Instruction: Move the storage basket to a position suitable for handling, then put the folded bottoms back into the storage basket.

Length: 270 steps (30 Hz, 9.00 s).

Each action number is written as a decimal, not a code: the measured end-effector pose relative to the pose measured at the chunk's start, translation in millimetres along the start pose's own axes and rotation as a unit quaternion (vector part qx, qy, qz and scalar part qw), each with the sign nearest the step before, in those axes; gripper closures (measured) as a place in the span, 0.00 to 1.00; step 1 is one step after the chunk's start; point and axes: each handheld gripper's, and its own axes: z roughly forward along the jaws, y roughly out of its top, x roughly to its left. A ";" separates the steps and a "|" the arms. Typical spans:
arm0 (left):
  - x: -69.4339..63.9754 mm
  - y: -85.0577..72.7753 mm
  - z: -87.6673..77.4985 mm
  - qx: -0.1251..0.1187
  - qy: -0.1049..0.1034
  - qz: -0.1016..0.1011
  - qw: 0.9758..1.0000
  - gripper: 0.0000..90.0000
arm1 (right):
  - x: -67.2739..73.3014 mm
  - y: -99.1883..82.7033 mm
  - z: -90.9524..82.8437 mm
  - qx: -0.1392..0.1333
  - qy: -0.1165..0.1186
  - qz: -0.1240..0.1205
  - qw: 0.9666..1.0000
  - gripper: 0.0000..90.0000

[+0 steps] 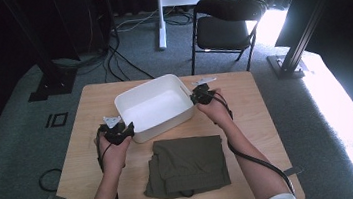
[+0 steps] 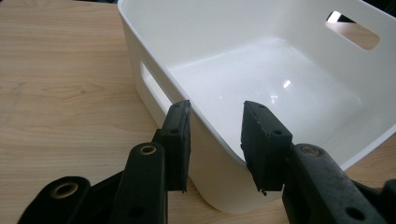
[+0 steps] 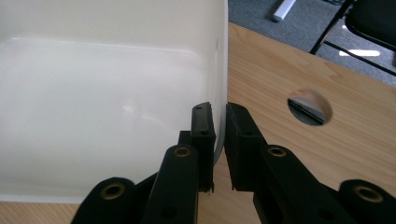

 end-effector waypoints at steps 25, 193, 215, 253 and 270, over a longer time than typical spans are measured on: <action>-64.2 13.2 39.5 0.005 -0.045 0.051 0.998 0.72 | -55.5 -54.7 -60.8 -0.009 -0.047 0.075 0.996 0.92; -84.7 -65.0 -63.5 0.027 -0.243 0.146 0.959 0.83 | 59.2 -166.8 -171.2 -0.046 0.140 0.028 0.989 0.89; -107.3 7.4 -48.7 -0.014 -0.270 0.132 0.954 0.86 | 12.9 -110.6 -206.6 -0.114 0.120 0.051 0.985 0.90; -137.1 120.0 26.2 -0.037 -0.243 0.148 0.958 0.86 | -62.2 -28.1 -173.3 -0.136 0.067 0.114 0.982 0.90; -137.8 102.6 88.8 0.018 -0.224 0.127 0.966 0.86 | -84.1 -39.1 -109.9 -0.090 0.041 0.132 0.986 0.90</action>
